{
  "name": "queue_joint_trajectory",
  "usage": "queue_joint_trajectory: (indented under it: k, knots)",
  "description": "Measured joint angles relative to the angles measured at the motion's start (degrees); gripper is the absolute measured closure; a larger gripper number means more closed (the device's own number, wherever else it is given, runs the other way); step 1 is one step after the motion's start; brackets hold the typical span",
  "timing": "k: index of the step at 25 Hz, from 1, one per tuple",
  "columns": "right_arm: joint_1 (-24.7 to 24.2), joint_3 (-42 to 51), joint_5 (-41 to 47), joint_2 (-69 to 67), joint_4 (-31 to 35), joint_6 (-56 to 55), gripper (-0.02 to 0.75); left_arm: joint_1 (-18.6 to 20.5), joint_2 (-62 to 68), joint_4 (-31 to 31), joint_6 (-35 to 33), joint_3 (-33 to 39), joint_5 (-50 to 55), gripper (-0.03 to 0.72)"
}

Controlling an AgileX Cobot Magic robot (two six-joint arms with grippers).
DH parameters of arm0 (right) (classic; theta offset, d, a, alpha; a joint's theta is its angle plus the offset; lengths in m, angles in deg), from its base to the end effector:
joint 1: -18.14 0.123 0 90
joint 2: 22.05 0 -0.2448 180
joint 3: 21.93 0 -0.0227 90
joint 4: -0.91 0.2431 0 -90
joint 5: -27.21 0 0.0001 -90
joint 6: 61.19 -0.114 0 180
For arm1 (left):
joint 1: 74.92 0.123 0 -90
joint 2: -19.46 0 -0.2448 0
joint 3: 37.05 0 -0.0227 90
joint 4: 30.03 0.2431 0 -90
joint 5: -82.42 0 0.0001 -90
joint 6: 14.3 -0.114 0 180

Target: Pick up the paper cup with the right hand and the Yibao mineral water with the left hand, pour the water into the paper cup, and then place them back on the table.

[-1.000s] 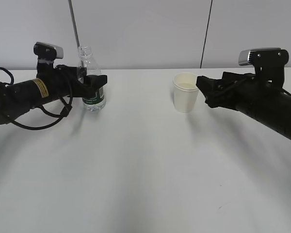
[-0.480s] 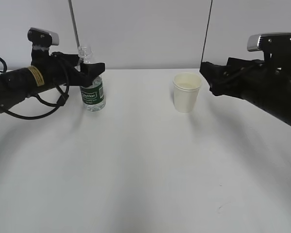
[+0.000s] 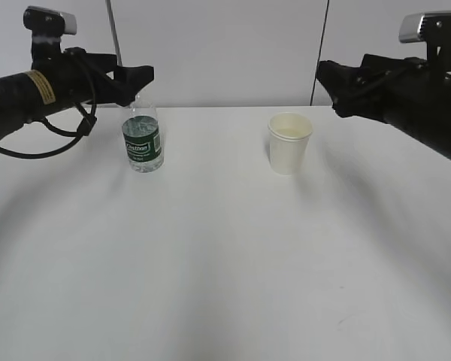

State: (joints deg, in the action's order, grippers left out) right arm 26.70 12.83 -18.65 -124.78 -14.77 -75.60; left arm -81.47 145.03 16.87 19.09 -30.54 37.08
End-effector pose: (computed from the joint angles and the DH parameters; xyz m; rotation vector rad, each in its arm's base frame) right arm 0.3395 0.0734 0.1925 -0.2247 1.6110 0.3179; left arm 0.4251 -0.1084 0.1634 0.5514 1.6149 -0.5023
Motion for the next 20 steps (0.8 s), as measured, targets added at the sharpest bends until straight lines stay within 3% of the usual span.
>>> queue_joint_trajectory:
  k: [7, 20]
  knots:
    - [0.00, -5.47, 3.26, 0.29, 0.00, 0.00, 0.149, 0.00, -5.37, -0.48, 2.52, 0.00, 7.29, 0.146]
    - [0.00, -20.34, 30.56, 0.29, 0.00, 0.00, 0.152, 0.00, -15.08, -5.24, 7.66, 0.05, 29.33, 0.150]
